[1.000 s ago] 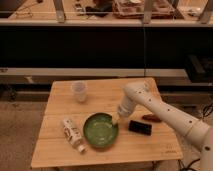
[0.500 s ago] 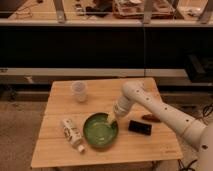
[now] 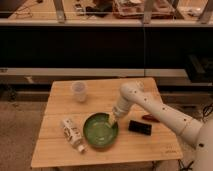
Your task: Drag the ceramic bowl in a circle
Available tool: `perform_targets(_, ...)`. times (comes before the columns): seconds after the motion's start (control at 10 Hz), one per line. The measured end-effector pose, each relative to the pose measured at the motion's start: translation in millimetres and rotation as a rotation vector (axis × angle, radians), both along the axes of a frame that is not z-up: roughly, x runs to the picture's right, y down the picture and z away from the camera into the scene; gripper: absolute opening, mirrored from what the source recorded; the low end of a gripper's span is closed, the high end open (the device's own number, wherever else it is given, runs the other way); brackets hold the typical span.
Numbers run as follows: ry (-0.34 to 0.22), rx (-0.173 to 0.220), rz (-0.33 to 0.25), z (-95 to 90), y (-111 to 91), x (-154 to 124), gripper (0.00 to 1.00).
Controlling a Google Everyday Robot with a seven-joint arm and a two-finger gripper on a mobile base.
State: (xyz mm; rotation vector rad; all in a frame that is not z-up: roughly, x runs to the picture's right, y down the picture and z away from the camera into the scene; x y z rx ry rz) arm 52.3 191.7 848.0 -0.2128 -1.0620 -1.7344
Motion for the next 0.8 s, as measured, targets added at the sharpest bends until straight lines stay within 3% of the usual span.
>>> perform_targets(0.1,-0.001,0.003,-0.004,-0.4,-2.4,-1.7,0.2)
perform_targets(0.4,0.001,0.009,0.0,0.8,-12.0,-3.9,0.0)
perform_targets(0.8,0.091,-0.013,0.06,16.0,-36.0,11.5,0.0)
